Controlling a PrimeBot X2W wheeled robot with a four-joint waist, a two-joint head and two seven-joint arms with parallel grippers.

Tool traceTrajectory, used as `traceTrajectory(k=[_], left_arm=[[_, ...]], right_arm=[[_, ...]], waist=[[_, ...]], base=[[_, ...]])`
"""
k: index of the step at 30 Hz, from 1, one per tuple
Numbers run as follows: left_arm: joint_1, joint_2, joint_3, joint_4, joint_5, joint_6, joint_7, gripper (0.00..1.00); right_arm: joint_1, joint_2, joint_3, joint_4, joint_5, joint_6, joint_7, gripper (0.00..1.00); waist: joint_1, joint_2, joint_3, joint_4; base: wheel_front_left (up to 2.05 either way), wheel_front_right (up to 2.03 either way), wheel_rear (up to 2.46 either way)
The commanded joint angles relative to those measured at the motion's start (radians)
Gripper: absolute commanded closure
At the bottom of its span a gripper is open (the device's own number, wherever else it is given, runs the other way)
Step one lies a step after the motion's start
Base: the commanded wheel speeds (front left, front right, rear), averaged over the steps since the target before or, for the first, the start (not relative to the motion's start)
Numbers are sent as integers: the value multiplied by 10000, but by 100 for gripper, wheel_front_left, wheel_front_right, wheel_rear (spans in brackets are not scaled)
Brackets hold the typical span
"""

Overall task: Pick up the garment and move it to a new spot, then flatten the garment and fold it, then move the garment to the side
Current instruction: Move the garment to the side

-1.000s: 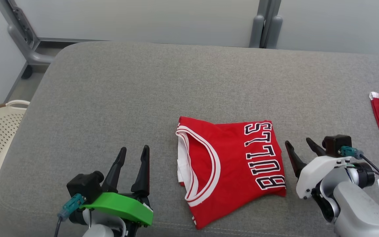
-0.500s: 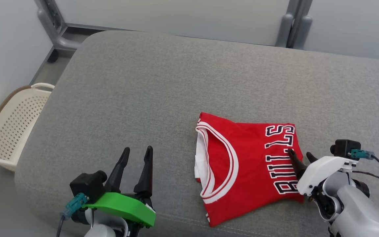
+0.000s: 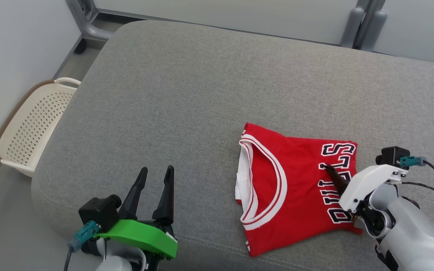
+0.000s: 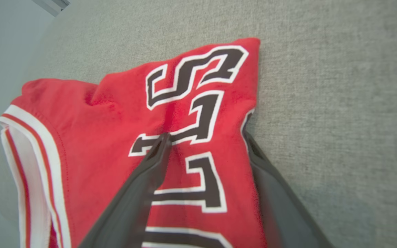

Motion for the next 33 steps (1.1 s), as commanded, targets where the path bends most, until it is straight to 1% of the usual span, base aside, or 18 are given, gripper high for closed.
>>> traceTrajectory(k=[1,2,6,10,16,26,29,33], left_arm=[[-159,33,41,-40,41,53,-45,0],[-160,34,44,-31,41,41,-56,0],[-154,50,68,-26,28,36,-88,0],[-149,74,75,-79,27,31,-87,0],[-148,99,75,-179,69,68,-84,0],[-316,137,33,-295,135,114,-23,0],[-422,155,39,-347,153,130,8,0],[-581,188,70,-421,178,143,51,0]], right_arm=[[83,-32,131,-15,92,-3,7,84],[71,-88,245,-101,101,-4,-56,100],[-36,-280,660,-384,189,-4,-335,100],[-267,-537,973,-562,222,-4,-474,100],[-636,-1000,1384,-769,133,-4,-458,100],[-1217,-1774,1475,-865,63,-4,-496,100],[-1486,-1919,1463,-883,23,-4,-494,100],[-2079,-2017,1413,-843,-117,-4,-411,100]], waist=[[0,0,7,-60],[0,0,4,-112],[0,0,-20,-417],[0,0,-26,-880],[0,0,1,-1835],[0,0,228,-3643],[0,0,389,-4109],[0,0,691,-4552]], base=[[0,0,0],[0,0,0],[0,0,0],[0,0,0],[0,0,0],[0,0,0],[0,0,0],[0,0,0]])
